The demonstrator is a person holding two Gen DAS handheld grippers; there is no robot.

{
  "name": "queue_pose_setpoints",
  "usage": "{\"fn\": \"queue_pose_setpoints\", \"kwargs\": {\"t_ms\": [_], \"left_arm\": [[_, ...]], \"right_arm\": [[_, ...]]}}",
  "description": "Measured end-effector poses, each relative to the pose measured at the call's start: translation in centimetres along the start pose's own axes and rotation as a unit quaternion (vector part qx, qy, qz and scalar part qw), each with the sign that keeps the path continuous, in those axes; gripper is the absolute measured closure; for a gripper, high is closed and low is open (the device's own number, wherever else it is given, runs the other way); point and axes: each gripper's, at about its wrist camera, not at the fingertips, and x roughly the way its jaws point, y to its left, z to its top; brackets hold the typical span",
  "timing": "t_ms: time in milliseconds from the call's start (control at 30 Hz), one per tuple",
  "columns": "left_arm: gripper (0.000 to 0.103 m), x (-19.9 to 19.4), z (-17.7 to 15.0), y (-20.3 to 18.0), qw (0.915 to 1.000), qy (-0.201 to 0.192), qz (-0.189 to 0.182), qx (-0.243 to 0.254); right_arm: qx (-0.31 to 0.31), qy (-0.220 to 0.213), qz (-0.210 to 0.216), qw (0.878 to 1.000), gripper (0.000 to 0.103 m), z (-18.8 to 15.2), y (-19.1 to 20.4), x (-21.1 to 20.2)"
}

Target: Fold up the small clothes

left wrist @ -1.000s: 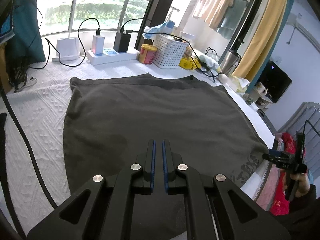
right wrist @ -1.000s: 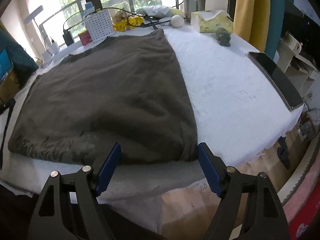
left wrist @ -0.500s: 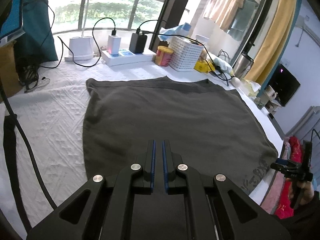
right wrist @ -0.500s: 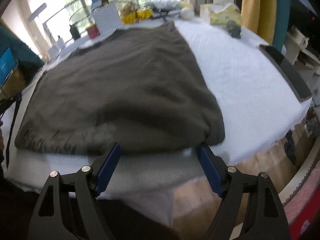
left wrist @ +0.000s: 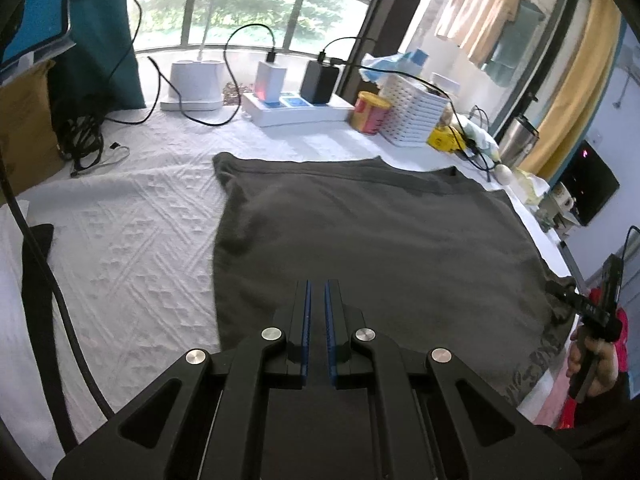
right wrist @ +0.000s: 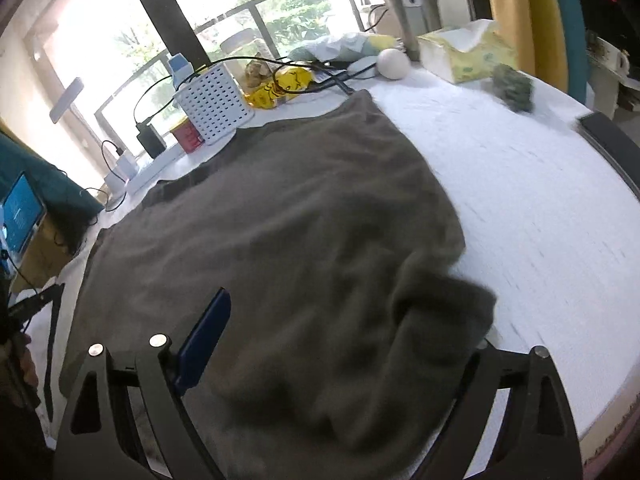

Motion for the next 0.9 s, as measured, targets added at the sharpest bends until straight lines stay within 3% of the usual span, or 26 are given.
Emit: {"fn": "queue_pose_setpoints", "kwargs": {"t_ms": [33, 100, 133, 167, 333, 600, 900], "left_arm": [[0.096, 0.1, 0.1, 0.2, 1.0, 0.0, 0.002, -0.003], [0.096, 0.3, 0.4, 0.8, 1.0, 0.0, 0.004, -0.009], [0.096, 0.5, 0.5, 1.0, 0.9999, 0.001, 0.005, -0.011], [0.096, 0.6, 0.5, 1.1, 0.9999, 0.002, 0.006, -0.013], [0.096, 1.9, 0.7, 1.7, 0.9998, 0.014, -0.005, -0.016], [0.096, 2.3, 1.1, 2.6, 0.9995, 0.007, -0.025, -0.02], [0.096, 1.5, 0.6, 3.8, 0.999, -0.006, -0.037, -0.025]], "right_arm": [[-0.004, 0.001, 0.002, 1.0, 0.017, 0.5, 0.2, 0.5], [-0.014, 0.0, -0.004, 1.0, 0.031, 1.4, 0.7, 1.5], [-0.018, 0.0, -0.011, 1.0, 0.052, 1.8, 0.7, 1.9], [-0.023, 0.0, -0.027, 0.999, 0.067, 2.1, 0.8, 2.3], [-0.078, 0.0, -0.068, 0.995, 0.083, 3.0, 2.4, 3.9], [-0.127, 0.005, -0.018, 0.992, 0.089, 4.0, 5.6, 3.9], [-0.196, 0.0, 0.031, 0.98, 0.089, 4.4, 13.8, 4.1]]}}
